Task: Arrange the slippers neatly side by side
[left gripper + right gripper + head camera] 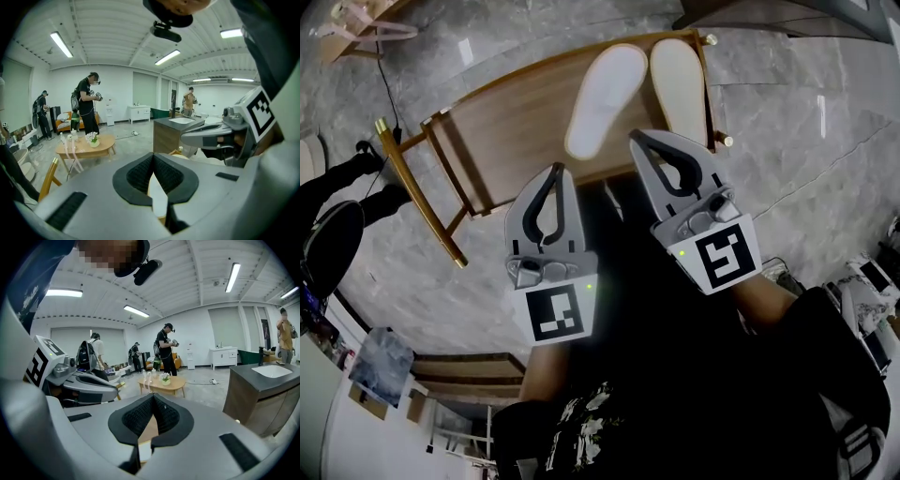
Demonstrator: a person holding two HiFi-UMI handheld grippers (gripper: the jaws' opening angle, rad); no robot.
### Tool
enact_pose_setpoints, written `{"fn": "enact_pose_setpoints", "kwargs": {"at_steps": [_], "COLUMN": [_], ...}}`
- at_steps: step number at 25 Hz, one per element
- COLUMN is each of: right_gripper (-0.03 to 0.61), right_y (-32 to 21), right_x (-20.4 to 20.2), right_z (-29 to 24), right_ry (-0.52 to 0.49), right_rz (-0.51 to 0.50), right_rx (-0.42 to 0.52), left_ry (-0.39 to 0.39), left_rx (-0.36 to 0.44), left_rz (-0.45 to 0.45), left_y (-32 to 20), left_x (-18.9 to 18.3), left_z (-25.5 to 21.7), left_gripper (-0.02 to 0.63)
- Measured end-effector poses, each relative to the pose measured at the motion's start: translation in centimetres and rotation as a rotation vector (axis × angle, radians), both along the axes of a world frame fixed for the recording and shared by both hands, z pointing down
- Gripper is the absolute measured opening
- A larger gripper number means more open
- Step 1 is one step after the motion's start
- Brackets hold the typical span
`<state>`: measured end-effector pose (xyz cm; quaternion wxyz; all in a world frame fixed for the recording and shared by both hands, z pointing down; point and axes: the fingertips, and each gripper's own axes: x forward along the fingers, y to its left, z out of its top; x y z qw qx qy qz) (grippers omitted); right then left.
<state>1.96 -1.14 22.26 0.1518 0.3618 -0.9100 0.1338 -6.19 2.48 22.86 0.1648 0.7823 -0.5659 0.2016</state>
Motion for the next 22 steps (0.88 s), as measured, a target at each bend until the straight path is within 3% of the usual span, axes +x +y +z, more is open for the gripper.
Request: {"fn": "enact_pose_setpoints", "kwargs": {"at_steps": [15,22], "right_gripper": [-0.002,-0.002], "right_y": [-0.9,-1.6], "right_x": [-0.1,0.0], "right_z": [4.9,6.1], "right_ry": [0.007,0.023], "right_rz": [-0.046,-0.028], "right_rx": [-0.061,-0.064], "left_ry": [-0.012,-0.013], "left_rx": [-0.062,-0.065], "left_rz": [-0.020,0.034], "left_y": [-1.4,-2.4], "left_x": [0.6,1.2], "left_z": [4.5,6.4], "left_gripper": [0.000,0.000]}}
